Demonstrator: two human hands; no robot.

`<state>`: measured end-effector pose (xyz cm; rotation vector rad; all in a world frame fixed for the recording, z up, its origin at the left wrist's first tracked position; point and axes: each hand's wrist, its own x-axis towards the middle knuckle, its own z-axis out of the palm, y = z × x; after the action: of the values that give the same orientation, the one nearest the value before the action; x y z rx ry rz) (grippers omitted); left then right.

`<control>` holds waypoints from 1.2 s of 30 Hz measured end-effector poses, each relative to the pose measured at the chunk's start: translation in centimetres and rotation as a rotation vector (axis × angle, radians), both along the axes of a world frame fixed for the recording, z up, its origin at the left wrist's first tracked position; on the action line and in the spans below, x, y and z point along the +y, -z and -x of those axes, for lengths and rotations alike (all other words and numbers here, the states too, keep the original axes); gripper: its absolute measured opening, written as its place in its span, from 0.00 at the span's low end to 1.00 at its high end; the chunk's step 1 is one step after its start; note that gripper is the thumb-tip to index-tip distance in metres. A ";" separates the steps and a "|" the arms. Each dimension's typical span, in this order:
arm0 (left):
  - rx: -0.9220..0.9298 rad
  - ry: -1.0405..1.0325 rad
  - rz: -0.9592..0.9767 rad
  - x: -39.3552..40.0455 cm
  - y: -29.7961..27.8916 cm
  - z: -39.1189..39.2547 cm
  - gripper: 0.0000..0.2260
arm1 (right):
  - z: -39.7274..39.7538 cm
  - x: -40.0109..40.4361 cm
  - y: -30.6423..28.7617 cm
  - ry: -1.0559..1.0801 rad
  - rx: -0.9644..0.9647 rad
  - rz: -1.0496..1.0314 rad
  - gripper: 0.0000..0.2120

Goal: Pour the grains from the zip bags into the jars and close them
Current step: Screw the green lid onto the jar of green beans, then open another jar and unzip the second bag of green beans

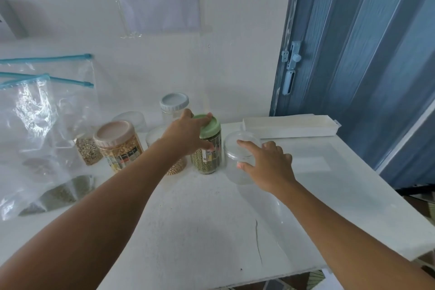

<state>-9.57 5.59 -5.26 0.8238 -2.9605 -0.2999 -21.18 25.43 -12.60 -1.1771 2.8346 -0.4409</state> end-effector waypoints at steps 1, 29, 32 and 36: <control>0.006 0.005 -0.002 -0.1 0.1 0.0 0.45 | -0.4 0.3 0.0 -0.007 -0.005 0.004 0.29; 0.396 0.023 -0.671 -7.2 9.1 -23.6 0.57 | -18.8 -10.6 -0.9 -0.565 -0.485 0.143 0.30; 0.405 0.025 -0.675 -9.2 9.6 -24.9 0.56 | -19.9 -12.3 -1.6 -0.586 -0.589 0.105 0.31; 0.468 0.034 -0.632 -10.0 10.4 -25.5 0.53 | -20.7 -13.8 -3.5 -0.524 -0.700 0.156 0.37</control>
<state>15.92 -4.46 -15.69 0.6194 -2.4392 -1.2745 -0.47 11.58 -9.15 -1.3770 1.8566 -0.8360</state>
